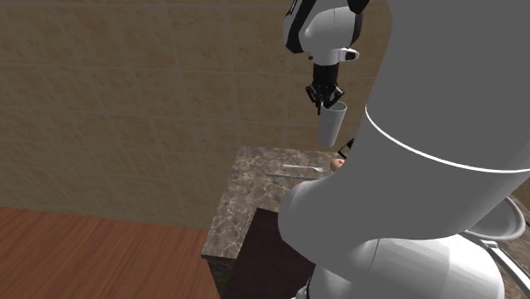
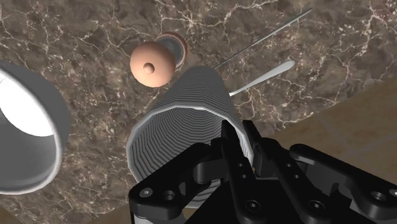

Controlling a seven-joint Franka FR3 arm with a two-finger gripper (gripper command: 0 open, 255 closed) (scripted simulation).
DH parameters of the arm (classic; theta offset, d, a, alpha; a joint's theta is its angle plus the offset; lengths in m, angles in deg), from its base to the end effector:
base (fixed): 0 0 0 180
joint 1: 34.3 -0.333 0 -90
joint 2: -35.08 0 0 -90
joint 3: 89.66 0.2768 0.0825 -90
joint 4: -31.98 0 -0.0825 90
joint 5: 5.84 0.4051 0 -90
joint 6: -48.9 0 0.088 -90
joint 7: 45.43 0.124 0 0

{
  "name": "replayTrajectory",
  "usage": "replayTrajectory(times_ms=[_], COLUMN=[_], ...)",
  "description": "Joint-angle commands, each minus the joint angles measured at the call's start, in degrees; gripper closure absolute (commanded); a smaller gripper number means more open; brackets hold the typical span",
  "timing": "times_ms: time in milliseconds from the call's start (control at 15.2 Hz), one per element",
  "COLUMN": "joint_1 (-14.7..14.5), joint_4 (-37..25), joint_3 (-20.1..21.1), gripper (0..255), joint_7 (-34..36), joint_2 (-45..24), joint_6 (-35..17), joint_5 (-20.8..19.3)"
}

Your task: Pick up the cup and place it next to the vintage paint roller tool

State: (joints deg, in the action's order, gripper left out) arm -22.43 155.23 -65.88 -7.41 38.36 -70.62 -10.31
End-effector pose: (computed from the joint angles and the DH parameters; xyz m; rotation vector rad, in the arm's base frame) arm 0.5352 0.1079 0.3561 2.9872 -0.6329 0.0402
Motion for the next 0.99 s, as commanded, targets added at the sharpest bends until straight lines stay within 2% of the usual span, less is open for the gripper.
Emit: replayTrajectory(times_ms=[0, 462, 924], joint_1=[1.23, 5.75, 9.84], joint_4=[-1.46, -6.17, -14.19], joint_3=[-1.27, -5.73, -9.53], gripper=[255, 255, 255], joint_7=[-2.18, -10.38, -17.91], joint_2=[-1.56, -5.77, -12.18], joint_6=[-0.16, -0.16, 0.94], joint_5=[-0.83, -2.48, -3.89])
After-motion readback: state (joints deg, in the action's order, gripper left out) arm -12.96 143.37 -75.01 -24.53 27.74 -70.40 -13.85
